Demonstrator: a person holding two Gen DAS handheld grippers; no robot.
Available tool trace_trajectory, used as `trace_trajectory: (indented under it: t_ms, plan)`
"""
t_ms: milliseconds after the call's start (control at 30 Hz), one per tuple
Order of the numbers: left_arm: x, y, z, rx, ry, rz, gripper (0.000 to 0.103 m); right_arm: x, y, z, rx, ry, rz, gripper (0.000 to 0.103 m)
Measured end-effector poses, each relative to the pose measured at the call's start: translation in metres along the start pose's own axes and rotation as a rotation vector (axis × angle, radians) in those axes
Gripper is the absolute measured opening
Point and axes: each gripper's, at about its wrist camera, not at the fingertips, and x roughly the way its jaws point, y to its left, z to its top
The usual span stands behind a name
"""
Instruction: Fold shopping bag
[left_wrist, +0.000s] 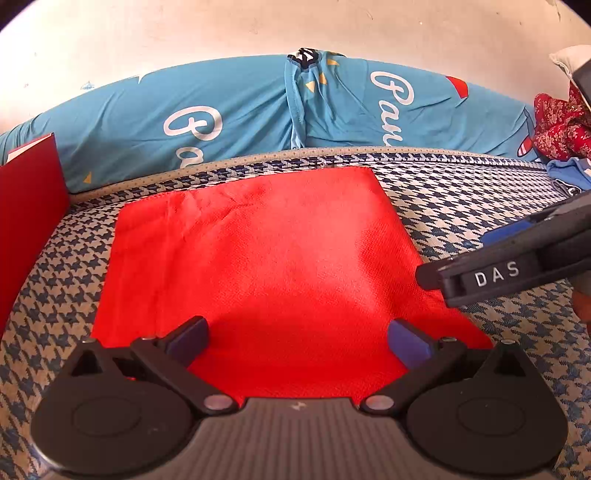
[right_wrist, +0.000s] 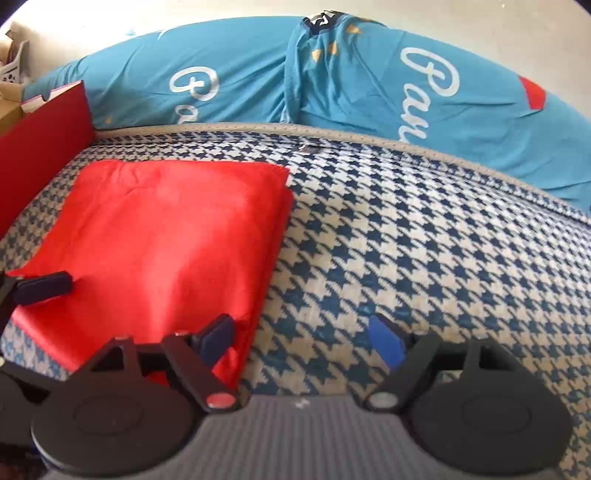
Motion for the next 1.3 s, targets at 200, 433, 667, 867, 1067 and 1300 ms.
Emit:
trace_trajectory:
  t_ms: [200,433,667,867,1067,1300]
  plan:
    - [0.0,-0.001,0.0,0.001,0.0,0.002,0.103,0.008,-0.005,0.005,0.037,-0.002,-0.015,0.082]
    - [0.0,-0.001,0.001,0.004,0.0,0.002,0.103,0.015,-0.001,0.012,0.024,-0.015,-0.041,0.083]
    - [0.0,0.0,0.001,0.005,-0.001,0.0,0.103,0.019,-0.001,0.02,0.063,-0.029,-0.03,0.083]
    - [0.001,0.0,0.002,0.008,0.005,0.002,0.103,0.028,0.0,0.02,0.081,-0.023,-0.023,0.085]
    - [0.007,0.0,0.009,0.008,0.013,-0.005,0.103,0.035,0.0,0.025,0.099,-0.039,-0.049,0.086]
    - [0.015,0.002,0.015,-0.002,0.016,0.001,0.103,0.041,-0.001,0.029,0.089,-0.055,-0.071,0.091]
